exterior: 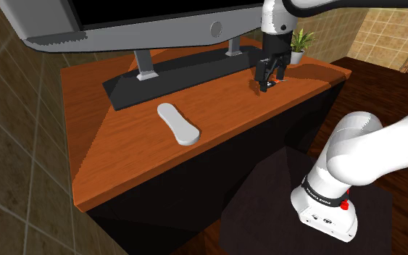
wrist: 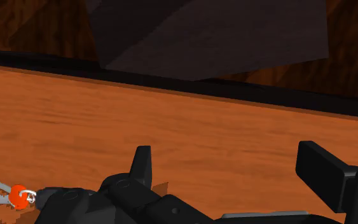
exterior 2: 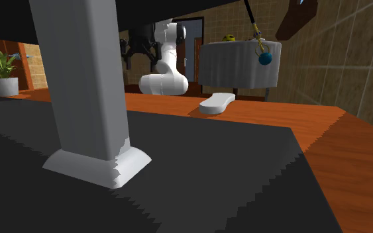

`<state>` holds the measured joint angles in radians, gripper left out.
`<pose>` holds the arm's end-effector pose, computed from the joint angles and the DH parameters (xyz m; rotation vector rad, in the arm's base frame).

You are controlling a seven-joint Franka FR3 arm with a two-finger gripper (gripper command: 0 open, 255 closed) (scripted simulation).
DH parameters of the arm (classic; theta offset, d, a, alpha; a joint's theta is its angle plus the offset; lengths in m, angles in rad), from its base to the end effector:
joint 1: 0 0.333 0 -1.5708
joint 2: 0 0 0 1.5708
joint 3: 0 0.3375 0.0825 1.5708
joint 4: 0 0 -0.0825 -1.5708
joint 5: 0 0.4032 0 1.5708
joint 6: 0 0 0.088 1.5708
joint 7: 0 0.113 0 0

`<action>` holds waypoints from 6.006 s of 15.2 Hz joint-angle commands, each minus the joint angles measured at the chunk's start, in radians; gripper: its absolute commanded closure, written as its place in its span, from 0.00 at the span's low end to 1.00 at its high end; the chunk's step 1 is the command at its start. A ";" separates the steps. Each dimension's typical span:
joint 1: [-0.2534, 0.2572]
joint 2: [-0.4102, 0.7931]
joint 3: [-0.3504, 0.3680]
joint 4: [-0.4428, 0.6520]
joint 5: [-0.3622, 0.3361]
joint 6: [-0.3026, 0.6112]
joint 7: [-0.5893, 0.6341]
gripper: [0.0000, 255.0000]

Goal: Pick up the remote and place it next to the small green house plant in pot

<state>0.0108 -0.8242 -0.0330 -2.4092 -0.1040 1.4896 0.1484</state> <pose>0.2893 -0.0218 0.5789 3.0424 -0.2475 -0.1374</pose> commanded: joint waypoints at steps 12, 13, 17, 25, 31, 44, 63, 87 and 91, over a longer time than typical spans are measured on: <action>0.065 0.248 0.170 0.112 0.155 0.174 0.226 0.00; 0.069 0.275 0.184 0.130 0.164 0.188 0.245 0.00; 0.082 0.387 0.240 0.209 0.188 0.241 0.322 0.00; 0.106 0.635 0.341 0.423 0.180 0.316 0.480 0.00; 0.111 0.667 0.352 0.387 0.175 0.387 0.496 0.00; 0.112 0.672 0.354 0.357 0.175 0.421 0.497 1.00; 0.109 0.663 0.348 0.509 0.174 0.261 0.499 1.00; 0.108 0.752 0.354 0.935 0.146 -0.080 0.527 1.00; 0.111 0.785 0.359 1.030 0.136 -0.144 0.536 1.00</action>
<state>0.1208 -0.0451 0.3241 -1.4004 0.0339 1.3621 0.6807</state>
